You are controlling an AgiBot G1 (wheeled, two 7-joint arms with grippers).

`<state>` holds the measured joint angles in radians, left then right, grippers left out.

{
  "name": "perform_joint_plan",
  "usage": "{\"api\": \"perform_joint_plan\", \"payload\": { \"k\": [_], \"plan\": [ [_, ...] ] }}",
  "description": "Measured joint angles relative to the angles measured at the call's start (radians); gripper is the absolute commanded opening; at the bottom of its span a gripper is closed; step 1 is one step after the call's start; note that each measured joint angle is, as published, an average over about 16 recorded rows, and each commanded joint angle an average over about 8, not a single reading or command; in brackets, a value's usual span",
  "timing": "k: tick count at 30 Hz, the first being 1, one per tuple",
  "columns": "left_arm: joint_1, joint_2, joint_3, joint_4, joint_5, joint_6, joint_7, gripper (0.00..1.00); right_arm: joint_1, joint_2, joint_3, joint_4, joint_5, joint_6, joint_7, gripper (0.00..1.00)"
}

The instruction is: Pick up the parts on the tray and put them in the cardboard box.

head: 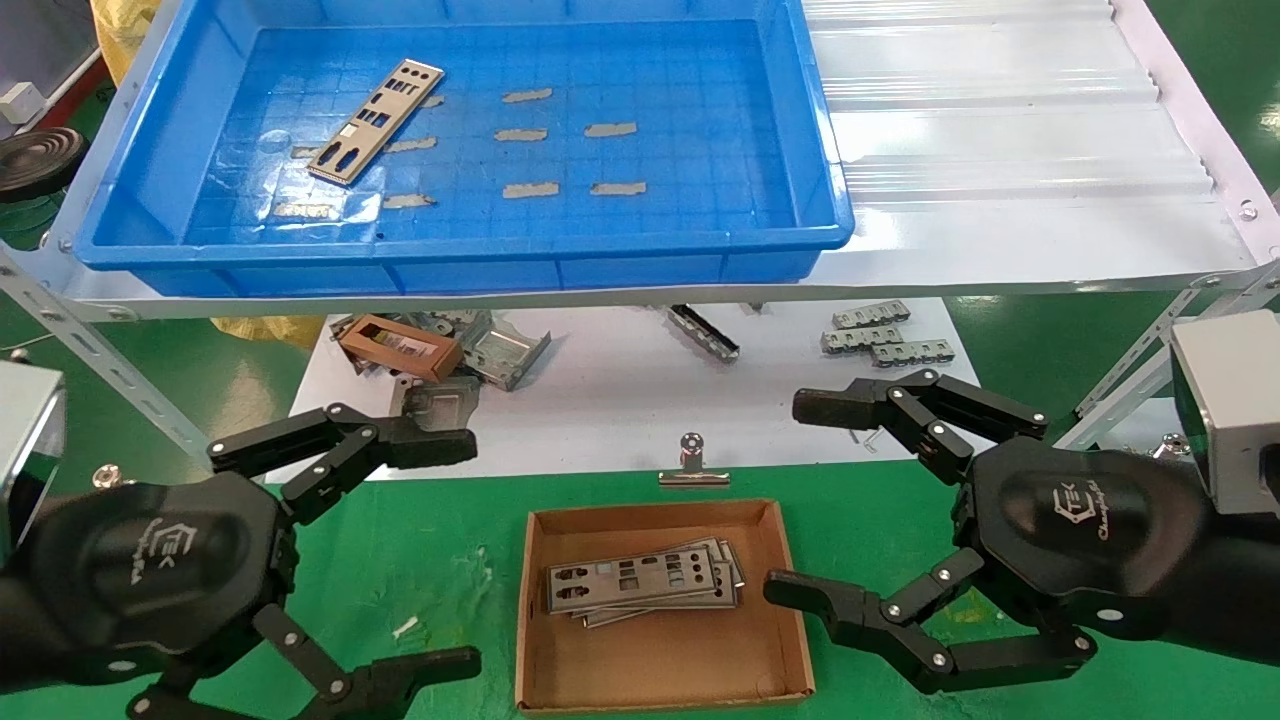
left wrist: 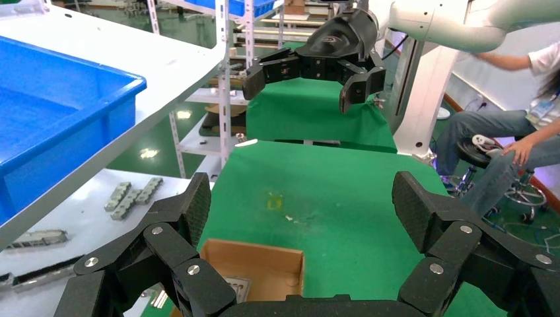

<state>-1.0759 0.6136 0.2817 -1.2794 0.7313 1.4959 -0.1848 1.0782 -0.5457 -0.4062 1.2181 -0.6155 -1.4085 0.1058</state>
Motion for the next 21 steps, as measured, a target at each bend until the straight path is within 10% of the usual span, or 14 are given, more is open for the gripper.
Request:
{"api": "perform_joint_plan", "payload": {
  "k": [21],
  "plan": [
    [0.000, 0.000, 0.000, 0.000, 0.000, 0.000, 0.000, 1.00, 0.000, 0.000, 0.000, 0.000, 0.000, 0.000, 0.000, 1.00]
  ]
}}
